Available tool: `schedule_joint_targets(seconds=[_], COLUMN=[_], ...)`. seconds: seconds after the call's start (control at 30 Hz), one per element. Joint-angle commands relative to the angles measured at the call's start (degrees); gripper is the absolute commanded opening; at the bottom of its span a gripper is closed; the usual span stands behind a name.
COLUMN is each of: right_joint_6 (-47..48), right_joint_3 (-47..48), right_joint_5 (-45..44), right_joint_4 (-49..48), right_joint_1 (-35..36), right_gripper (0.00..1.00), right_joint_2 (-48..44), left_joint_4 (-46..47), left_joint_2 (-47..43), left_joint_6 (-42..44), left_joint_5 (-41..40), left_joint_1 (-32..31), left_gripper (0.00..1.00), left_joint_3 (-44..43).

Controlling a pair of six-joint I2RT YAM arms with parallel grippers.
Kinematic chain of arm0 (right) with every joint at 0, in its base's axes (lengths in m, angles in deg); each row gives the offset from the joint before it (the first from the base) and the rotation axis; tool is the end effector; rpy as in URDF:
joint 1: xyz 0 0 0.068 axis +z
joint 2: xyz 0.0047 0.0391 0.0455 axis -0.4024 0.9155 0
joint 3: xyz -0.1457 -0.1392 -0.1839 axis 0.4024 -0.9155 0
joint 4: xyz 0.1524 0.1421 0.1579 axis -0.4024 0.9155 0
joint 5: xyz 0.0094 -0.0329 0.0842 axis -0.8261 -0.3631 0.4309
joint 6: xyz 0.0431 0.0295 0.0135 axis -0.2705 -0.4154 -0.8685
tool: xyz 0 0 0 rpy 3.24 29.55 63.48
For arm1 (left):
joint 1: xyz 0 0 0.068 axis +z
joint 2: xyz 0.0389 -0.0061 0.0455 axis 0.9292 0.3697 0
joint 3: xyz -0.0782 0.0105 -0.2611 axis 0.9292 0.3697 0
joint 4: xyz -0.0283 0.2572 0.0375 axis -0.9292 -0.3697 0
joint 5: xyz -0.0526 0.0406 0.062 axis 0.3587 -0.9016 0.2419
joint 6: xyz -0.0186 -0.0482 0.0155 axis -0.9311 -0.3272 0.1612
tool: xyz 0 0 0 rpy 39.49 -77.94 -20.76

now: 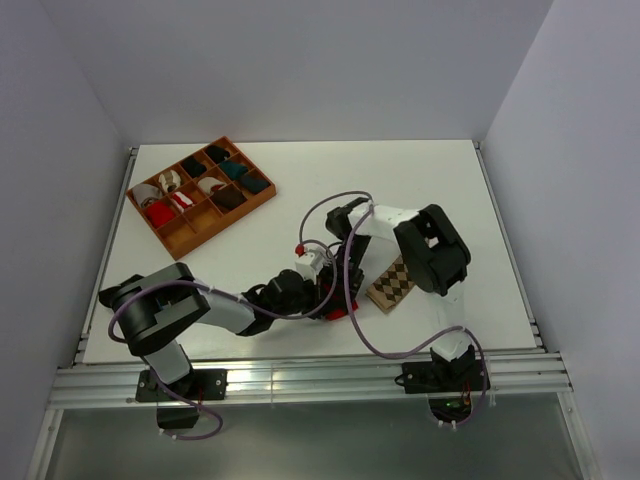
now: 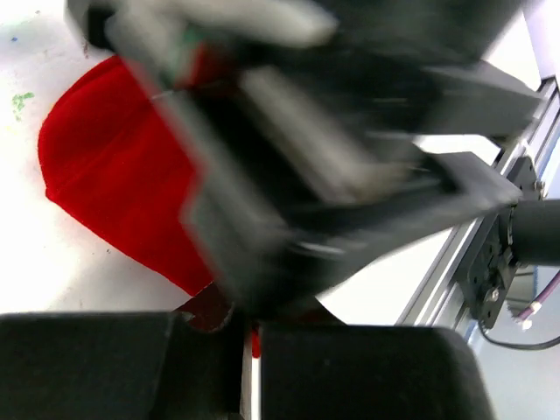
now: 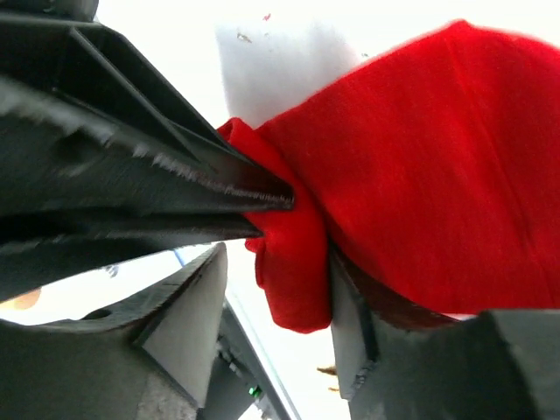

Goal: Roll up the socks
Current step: Roll the sock at the center of the board.

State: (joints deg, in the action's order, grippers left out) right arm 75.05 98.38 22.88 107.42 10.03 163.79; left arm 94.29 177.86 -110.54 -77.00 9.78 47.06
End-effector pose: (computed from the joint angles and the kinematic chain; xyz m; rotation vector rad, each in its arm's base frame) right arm 0.2736 0.2096 0.1332 1.4939 -2.2564 -0.9686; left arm 0.1532 -0.2544 0.1240 0.3542 2.2142 -1.1104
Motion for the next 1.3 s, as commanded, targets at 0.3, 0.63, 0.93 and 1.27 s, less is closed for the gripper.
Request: schedule_joint_targets(seconds=[0.3, 0.63, 0.93, 1.27], right_joint_6=[-7.05, -2.58, 7.17, 8.42], right_joint_3=[-10.31, -19.09, -27.52, -43.26], right_joint_5=[-6.11, -7.7, -2.16, -18.85], right_joint_4=[-19.34, -24.17, -27.33, -44.89], right_joint_1=[-5.36, -9.5, -7.84, 8.51], right_gripper=[0.6, 0.6, 0.61, 0.62], right_joint_2=[-17.14, -31.47, -44.13, -53.53], left_joint_4=[-16.42, -28.02, -36.28, -42.88], left_joint_2=[1.71, 5.57, 11.81, 15.42], left_joint_6=[-3.77, -4.04, -6.5, -7.2], left_joint_5=[2.61, 14.73, 28.1, 30.92], left_joint_1=[3.23, 9.73, 14.05, 15.63], left_gripper=[0.0, 0.0, 0.0, 0.0], left_joint_3=[0.32, -6.97, -11.72, -15.76])
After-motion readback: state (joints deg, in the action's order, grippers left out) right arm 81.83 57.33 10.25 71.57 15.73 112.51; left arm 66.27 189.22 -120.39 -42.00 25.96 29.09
